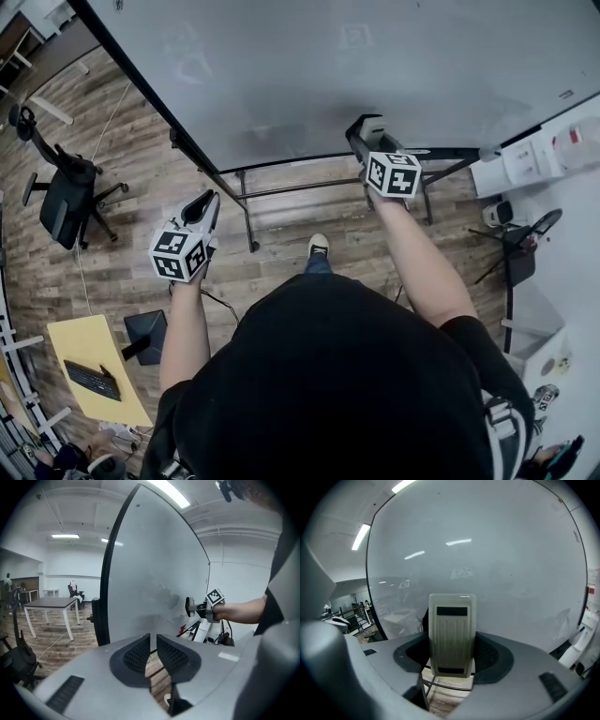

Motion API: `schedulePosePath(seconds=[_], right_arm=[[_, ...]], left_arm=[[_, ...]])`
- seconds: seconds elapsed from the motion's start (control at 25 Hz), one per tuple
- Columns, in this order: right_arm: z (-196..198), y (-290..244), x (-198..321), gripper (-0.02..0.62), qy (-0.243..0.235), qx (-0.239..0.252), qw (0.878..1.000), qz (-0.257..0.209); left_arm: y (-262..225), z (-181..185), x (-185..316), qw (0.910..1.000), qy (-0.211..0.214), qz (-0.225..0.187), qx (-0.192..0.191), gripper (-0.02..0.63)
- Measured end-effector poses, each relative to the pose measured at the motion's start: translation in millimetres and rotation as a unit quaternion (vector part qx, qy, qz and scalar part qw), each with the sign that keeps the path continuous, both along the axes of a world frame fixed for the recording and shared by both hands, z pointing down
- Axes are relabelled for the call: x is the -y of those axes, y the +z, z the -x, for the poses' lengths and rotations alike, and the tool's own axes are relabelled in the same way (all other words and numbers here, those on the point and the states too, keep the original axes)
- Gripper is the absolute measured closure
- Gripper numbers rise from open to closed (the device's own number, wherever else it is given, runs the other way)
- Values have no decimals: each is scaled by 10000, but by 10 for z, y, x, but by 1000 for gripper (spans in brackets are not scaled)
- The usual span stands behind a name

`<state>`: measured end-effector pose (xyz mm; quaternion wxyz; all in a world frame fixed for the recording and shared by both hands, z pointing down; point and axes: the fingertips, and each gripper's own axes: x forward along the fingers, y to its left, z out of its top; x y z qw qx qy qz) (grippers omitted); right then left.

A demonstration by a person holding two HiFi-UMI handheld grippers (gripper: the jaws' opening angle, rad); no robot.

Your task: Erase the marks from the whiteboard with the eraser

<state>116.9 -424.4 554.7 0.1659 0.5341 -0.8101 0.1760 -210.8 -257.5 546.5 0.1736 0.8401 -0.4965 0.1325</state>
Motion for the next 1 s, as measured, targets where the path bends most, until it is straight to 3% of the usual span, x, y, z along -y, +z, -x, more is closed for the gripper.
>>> schedulePosePath(seconds=[1.0], right_arm=[[-269, -932, -664, 347, -175, 278, 9961, -813]], left_arm=[[-258, -395, -251, 9988, 418, -247, 91, 552]])
